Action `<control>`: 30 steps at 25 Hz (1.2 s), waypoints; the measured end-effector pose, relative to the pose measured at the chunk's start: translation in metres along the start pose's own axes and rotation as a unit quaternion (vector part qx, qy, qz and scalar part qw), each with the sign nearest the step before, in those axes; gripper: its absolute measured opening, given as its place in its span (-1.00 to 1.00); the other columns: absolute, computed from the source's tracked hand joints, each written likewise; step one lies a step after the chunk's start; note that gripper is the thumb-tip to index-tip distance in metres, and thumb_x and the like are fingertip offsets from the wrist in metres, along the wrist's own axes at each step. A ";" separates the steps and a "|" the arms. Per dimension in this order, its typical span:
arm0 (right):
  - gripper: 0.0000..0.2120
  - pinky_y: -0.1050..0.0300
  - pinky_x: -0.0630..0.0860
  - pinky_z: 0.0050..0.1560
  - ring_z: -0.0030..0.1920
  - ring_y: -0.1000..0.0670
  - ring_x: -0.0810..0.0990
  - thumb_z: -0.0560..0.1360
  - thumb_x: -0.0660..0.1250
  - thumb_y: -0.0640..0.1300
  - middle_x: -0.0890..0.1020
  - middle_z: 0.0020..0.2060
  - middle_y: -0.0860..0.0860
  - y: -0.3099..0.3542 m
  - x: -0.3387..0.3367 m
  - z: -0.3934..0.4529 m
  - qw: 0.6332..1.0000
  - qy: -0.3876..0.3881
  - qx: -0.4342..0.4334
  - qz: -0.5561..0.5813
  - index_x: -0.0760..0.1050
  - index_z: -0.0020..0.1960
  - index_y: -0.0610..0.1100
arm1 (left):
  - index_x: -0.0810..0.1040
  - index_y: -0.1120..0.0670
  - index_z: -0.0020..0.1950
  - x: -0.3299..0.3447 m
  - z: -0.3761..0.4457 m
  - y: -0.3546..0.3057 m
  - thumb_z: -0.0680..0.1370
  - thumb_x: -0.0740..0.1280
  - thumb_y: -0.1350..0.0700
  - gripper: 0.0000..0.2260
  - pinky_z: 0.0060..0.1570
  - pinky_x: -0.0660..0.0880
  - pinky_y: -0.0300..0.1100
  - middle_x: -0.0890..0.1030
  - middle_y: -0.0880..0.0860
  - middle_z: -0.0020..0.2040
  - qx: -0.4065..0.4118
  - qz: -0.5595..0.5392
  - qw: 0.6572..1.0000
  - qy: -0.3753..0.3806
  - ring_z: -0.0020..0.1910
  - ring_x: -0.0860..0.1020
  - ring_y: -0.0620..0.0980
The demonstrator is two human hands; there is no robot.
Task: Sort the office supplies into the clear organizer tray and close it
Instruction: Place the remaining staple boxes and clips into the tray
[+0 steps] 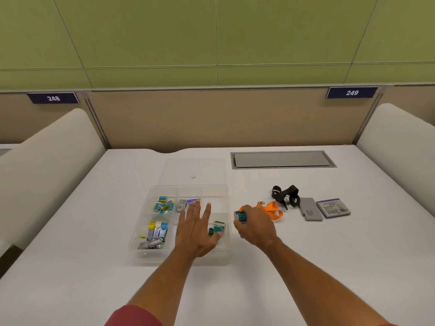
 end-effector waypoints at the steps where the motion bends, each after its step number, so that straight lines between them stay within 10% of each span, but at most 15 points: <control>1: -0.66 -0.01 0.58 -0.08 -0.02 -0.05 0.58 0.46 0.30 0.11 0.64 -0.02 -0.05 0.008 0.005 0.001 1.000 0.002 -0.009 -0.001 0.50 0.12 -0.08 | -0.18 -0.05 0.56 0.000 -0.002 0.007 0.48 0.04 -0.37 -0.21 0.49 -0.21 0.10 -0.15 0.14 0.58 -0.002 0.001 1.000 -0.002 0.56 -0.17 0.12; 30: -0.47 0.04 0.43 0.23 0.27 -0.10 0.43 0.53 0.23 0.14 0.50 0.28 -0.10 0.058 0.050 0.001 0.995 -0.010 -0.022 -0.095 0.33 0.42 -0.07 | -0.15 -0.04 0.57 0.017 0.015 0.062 0.48 0.03 -0.34 -0.24 0.50 -0.23 0.10 -0.15 0.13 0.58 0.060 -0.033 0.998 0.012 0.55 -0.19 0.11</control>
Point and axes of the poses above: each hand's wrist, its own z-axis towards the middle knuckle, its own x-axis out of the palm, y = z × x, the point moved 4 cm from there along z, towards the middle knuckle
